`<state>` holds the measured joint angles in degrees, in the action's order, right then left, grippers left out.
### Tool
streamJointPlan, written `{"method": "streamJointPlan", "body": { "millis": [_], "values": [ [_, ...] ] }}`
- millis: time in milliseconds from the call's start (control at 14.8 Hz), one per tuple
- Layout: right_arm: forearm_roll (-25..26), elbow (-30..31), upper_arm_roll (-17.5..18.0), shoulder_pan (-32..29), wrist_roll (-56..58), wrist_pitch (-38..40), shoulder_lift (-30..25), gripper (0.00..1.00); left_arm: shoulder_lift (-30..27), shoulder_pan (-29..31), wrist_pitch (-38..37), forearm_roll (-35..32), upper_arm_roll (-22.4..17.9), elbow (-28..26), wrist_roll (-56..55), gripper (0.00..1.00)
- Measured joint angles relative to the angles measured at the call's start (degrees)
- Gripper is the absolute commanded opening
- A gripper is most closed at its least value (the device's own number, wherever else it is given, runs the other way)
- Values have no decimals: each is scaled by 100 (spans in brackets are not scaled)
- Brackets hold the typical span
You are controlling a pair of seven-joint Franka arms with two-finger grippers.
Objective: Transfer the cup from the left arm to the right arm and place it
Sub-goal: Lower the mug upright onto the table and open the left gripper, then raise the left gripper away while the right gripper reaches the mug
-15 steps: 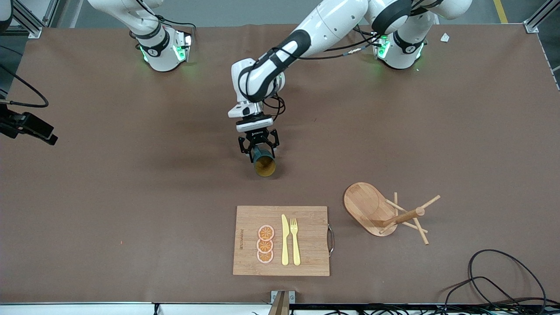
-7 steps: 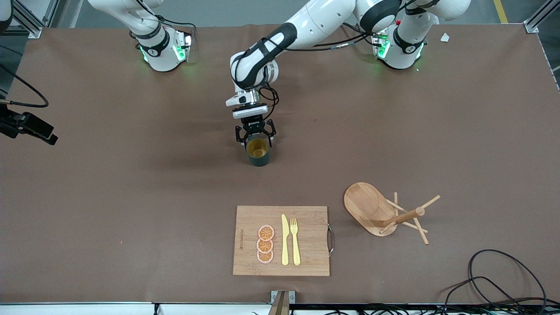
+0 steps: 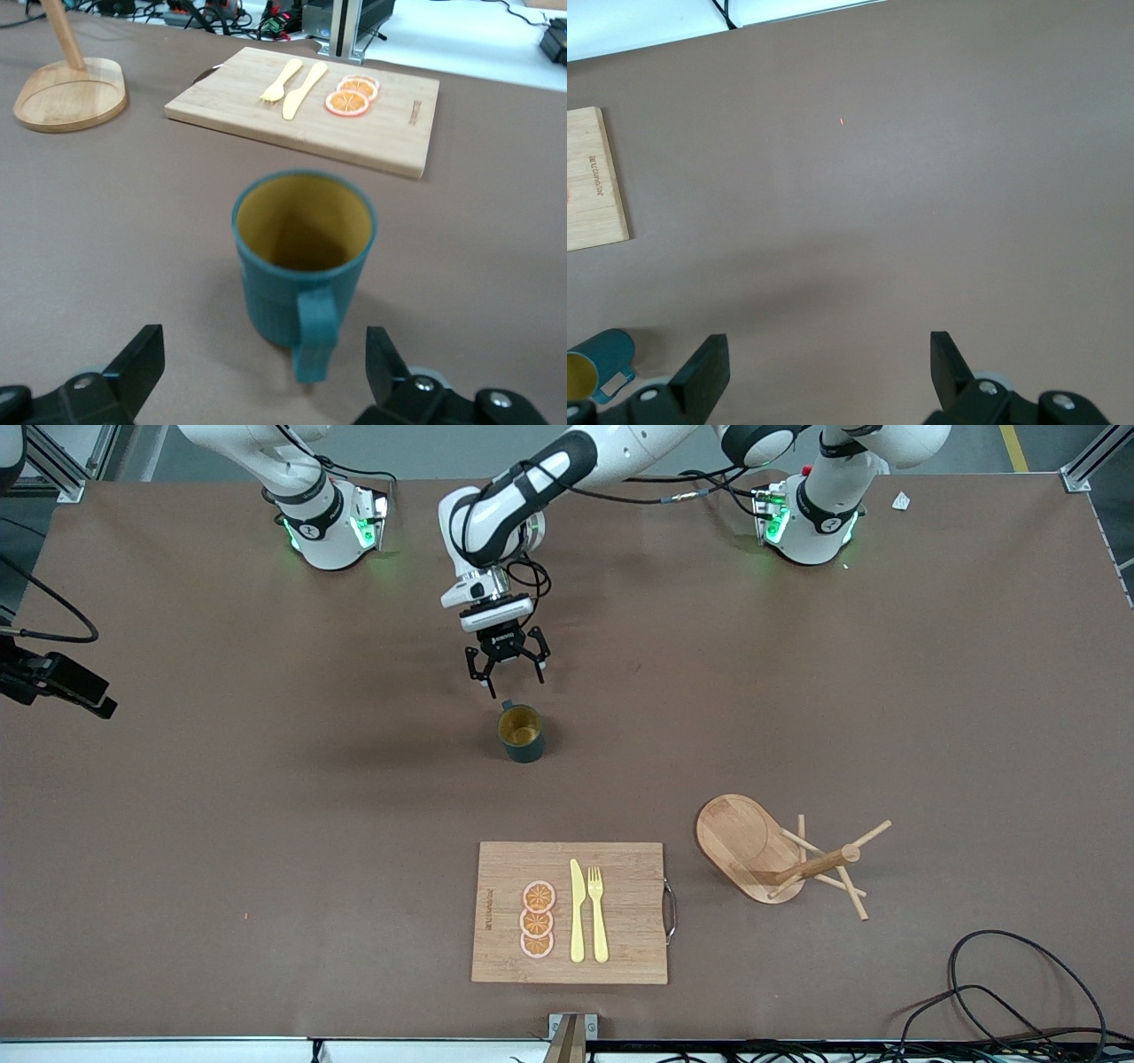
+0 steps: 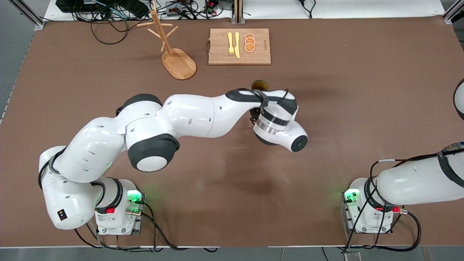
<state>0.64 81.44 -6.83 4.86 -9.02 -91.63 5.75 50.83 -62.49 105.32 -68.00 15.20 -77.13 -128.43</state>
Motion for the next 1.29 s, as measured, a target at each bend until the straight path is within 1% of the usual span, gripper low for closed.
{"method": "streamJointPlan", "body": {
  "millis": [203,339,542,609,745,880,1016,1286],
  "values": [
    [0,0,0,0,0,1,0,100,-715,186,-84,809,-24,101,879,100],
    [0,0,22,3,0,9,0,100,-1310,581,-116,1438,-52,141,1720,100],
    [-25,20,60,9,0,24,75,100,-2172,1614,-124,2492,-65,149,3265,100],
    [-89,35,73,12,1,18,172,100,-2397,2006,-123,2856,-64,145,3840,100],
    [-378,68,99,20,2,-28,509,100,-2758,2779,-122,3536,-68,137,5035,100],
    [-541,79,116,96,8,-88,883,100,-2997,3496,-136,3982,-70,124,6005,100],
    [-686,84,130,357,-112,-190,1212,100,-3162,4153,-258,4343,-63,108,6815,100],
    [-1164,83,154,1016,-1499,-713,1751,100,-3481,5325,-682,5362,-53,96,8531,100]
  ]
}}
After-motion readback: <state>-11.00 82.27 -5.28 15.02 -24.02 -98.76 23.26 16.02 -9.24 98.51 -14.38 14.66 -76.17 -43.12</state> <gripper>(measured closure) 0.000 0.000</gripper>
